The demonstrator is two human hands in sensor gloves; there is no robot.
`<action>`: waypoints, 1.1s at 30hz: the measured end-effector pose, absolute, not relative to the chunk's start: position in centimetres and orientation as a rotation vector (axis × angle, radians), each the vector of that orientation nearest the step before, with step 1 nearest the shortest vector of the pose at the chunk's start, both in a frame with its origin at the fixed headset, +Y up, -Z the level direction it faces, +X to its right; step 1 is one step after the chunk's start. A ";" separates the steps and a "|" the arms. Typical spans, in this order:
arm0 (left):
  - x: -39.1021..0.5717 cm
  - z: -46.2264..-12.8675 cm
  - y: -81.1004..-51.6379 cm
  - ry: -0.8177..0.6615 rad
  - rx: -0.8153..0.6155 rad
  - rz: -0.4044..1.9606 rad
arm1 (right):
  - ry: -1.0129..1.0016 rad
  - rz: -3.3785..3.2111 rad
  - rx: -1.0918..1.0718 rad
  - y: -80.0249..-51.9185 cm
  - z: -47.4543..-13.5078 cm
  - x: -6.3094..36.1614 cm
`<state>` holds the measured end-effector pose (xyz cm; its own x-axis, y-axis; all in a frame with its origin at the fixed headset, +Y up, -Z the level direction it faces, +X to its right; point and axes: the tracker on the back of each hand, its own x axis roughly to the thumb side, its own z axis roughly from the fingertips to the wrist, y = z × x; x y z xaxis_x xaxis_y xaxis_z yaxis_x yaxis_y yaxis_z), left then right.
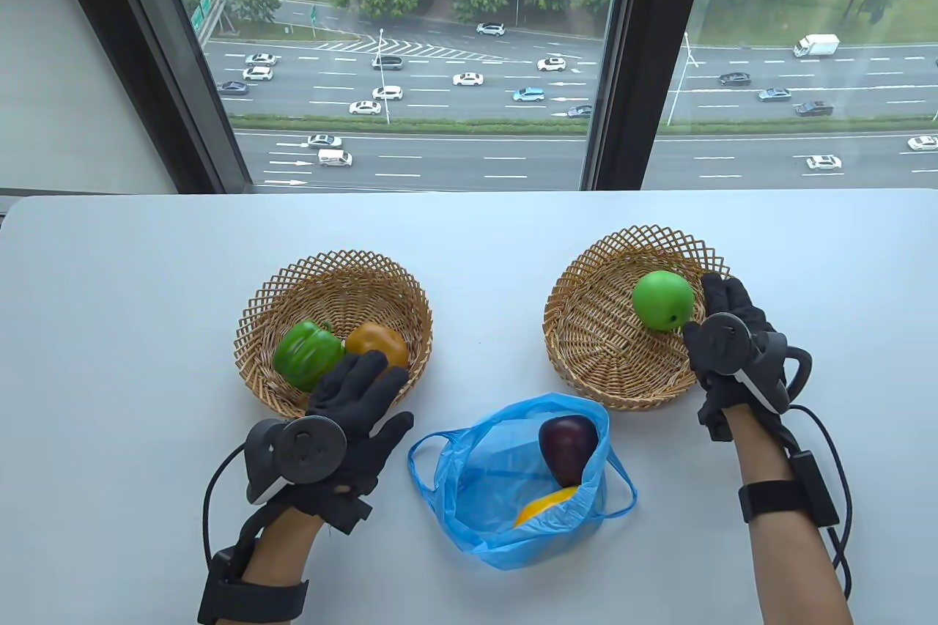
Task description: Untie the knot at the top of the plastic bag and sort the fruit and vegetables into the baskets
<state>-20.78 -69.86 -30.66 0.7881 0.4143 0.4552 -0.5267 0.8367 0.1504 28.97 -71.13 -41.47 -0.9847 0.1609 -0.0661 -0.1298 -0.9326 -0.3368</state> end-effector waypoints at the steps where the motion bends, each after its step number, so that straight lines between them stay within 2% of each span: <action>1: -20.8 -30.7 -69.9 -0.422 0.279 0.514 | -0.492 2.944 -0.132 -71.1 -41.5 28.9; 9: -21.0 -30.6 -69.7 -0.421 0.294 0.523 | -0.485 2.901 -0.096 -70.0 -41.3 28.6; 20: -21.0 -30.6 -69.7 -0.426 0.292 0.521 | -0.601 2.821 0.020 -66.1 -39.7 27.2; 26: -20.9 -30.6 -69.8 -0.431 0.282 0.515 | -0.460 2.821 0.229 -63.8 -38.8 24.6; 33: -20.9 -30.6 -69.7 -0.430 0.291 0.520 | -0.423 2.829 0.459 -61.3 -36.6 20.3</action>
